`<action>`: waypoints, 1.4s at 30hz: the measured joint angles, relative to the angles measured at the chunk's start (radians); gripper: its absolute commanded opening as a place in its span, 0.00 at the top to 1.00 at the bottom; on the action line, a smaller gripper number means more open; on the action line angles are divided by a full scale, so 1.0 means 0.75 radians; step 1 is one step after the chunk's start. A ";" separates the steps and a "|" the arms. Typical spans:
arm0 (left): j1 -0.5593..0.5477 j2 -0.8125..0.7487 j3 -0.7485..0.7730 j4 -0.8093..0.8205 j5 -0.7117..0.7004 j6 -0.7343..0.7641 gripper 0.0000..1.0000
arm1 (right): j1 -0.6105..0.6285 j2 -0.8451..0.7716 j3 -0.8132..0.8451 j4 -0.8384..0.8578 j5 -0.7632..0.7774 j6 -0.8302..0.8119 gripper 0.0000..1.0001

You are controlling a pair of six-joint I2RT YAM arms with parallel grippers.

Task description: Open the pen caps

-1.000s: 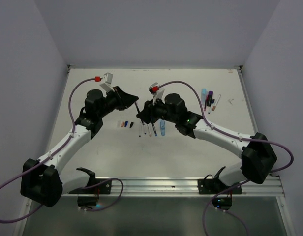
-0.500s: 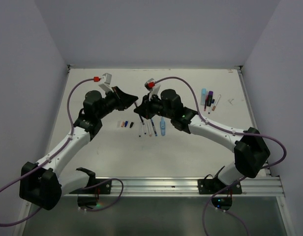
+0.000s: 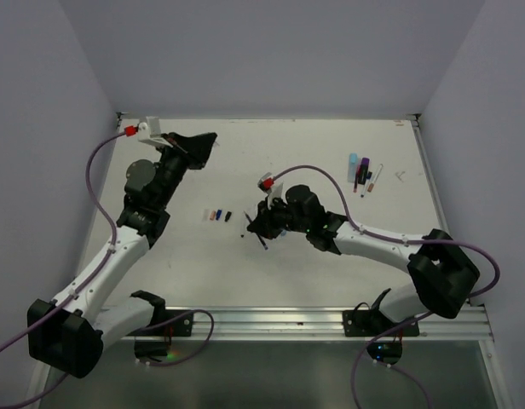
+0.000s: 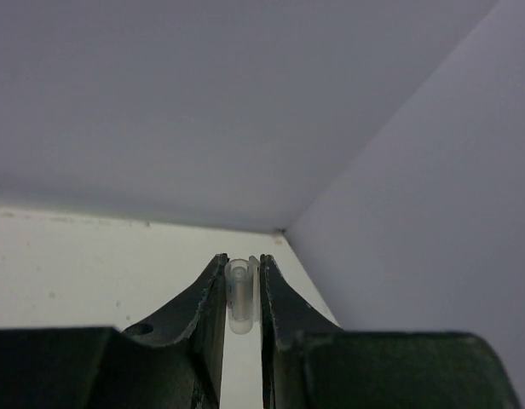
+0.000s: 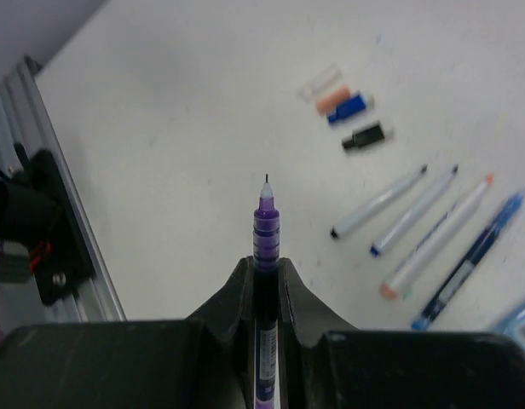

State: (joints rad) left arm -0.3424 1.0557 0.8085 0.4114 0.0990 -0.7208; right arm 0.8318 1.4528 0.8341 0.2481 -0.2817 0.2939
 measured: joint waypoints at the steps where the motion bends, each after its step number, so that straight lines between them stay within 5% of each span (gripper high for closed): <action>1: 0.003 -0.010 0.011 0.038 -0.036 0.006 1.00 | 0.004 0.000 -0.040 -0.022 -0.003 -0.001 1.00; 10: 0.003 0.039 0.199 0.101 -0.174 0.106 1.00 | 0.012 0.007 -0.101 -0.123 0.047 0.013 1.00; 23: 0.003 0.726 0.531 -0.603 0.075 0.368 0.97 | -0.234 0.536 0.688 -0.503 0.276 0.164 1.00; 36: 0.003 1.306 0.800 -0.824 0.253 0.380 0.94 | -0.287 0.979 1.033 -0.667 0.318 0.290 0.98; 42: 0.003 1.413 0.853 -0.878 0.268 0.359 0.87 | -0.289 1.033 1.079 -0.667 0.316 0.334 0.81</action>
State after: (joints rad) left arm -0.3405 2.1159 1.4487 -0.2470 0.2996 -0.4515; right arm 0.6147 2.2272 1.6436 -0.2520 -0.0444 0.5446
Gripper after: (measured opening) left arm 0.204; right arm 0.139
